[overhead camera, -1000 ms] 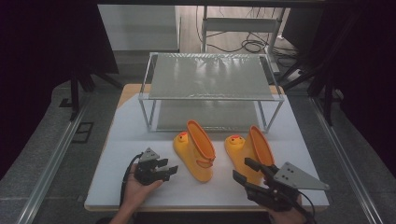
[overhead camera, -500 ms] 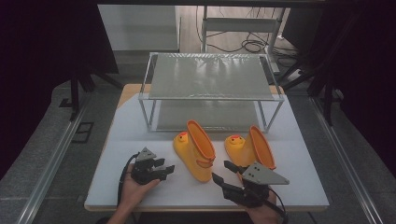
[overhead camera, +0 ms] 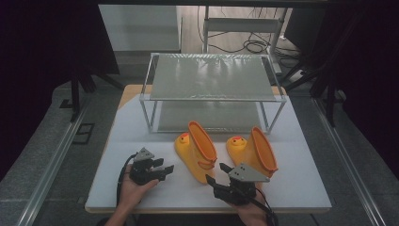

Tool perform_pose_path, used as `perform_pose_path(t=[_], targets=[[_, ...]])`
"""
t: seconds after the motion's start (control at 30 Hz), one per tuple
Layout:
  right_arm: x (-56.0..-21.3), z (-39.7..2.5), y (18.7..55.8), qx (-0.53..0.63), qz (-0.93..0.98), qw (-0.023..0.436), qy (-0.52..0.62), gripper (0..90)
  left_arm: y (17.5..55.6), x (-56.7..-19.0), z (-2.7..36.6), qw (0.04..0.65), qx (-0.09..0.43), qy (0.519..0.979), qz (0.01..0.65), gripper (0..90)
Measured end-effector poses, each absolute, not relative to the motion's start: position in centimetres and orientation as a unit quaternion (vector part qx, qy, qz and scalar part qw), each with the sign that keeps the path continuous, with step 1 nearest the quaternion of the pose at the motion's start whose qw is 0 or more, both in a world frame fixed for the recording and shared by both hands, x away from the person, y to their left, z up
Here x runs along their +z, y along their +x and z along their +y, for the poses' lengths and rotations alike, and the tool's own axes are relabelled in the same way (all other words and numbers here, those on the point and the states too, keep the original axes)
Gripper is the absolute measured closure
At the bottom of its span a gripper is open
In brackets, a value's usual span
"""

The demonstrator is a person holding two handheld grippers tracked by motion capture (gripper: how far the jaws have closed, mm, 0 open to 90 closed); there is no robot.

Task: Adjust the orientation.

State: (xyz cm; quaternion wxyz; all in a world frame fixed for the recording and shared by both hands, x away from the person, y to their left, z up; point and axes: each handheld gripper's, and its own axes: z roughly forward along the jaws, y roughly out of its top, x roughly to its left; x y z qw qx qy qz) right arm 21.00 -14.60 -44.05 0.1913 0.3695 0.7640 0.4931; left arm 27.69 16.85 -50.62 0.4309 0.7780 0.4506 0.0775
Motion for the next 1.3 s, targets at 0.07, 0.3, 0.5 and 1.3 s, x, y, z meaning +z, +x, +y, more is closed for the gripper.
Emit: perform_pose_path(t=[0.07, 0.3, 0.5, 1.3], targets=[[-44.2, -14.5, 21.2, 0.489, 0.763, 0.197, 0.374, 35.8, 27.8, -50.7, 16.9, 0.432, 0.075, 0.776, 0.452, 42.4], [-45.0, -13.9, 22.5, 0.486, 0.756, 0.204, 0.389, 32.7, 27.8, -50.7, 17.0, 0.431, 0.072, 0.778, 0.451, 42.1], [-45.5, -13.2, 23.5, 0.49, 0.756, 0.203, 0.384, 27.8, 27.9, -50.7, 17.1, 0.434, 0.069, 0.776, 0.452, 41.9], [-45.2, -10.7, 26.4, 0.495, 0.737, 0.225, 0.402, 81.4, 28.1, -50.6, 17.6, 0.441, 0.067, 0.769, 0.458, 42.0]])
